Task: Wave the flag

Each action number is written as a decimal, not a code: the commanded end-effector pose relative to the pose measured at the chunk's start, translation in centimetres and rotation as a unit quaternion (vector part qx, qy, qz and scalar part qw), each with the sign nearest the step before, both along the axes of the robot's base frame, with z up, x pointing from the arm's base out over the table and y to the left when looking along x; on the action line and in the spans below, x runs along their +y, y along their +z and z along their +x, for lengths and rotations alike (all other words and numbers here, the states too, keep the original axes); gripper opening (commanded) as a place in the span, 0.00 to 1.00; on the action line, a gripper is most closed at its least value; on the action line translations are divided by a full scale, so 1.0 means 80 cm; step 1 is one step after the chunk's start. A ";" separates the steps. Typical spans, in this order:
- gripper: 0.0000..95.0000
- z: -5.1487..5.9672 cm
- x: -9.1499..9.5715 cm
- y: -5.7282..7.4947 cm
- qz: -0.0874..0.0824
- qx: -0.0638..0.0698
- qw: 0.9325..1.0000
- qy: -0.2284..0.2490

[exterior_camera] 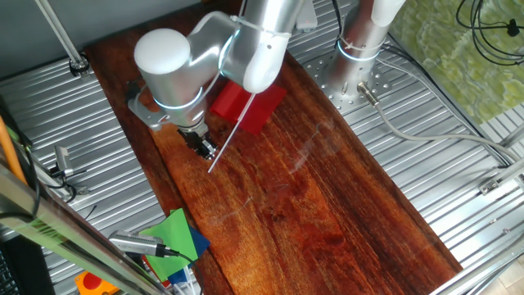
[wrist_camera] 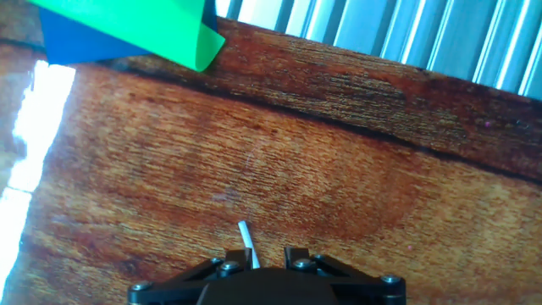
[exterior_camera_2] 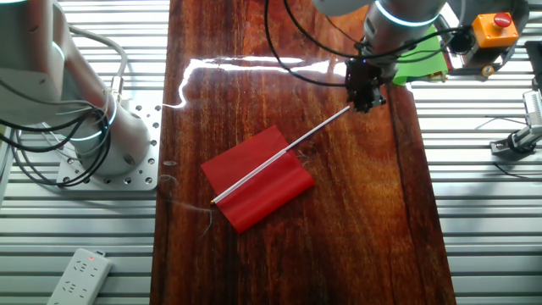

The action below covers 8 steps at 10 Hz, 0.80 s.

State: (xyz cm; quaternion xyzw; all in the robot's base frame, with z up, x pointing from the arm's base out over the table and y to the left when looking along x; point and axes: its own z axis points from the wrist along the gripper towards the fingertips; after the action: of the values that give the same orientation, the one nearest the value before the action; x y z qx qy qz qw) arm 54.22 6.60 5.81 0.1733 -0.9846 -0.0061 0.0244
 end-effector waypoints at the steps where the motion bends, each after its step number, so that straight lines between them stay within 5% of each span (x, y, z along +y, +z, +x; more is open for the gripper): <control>1: 0.20 0.001 -0.001 -0.006 0.000 0.004 1.000 -0.003; 2: 0.20 0.000 0.000 -0.009 0.000 0.003 1.000 -0.005; 3: 0.40 -0.002 0.001 -0.015 0.003 -0.001 1.000 -0.010; 8: 0.40 -0.004 0.003 -0.023 0.004 -0.006 1.000 -0.012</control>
State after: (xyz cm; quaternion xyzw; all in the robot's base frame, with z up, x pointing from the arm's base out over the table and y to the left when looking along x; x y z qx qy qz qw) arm 53.84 6.94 3.87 0.1615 -0.9867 -0.0099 0.0185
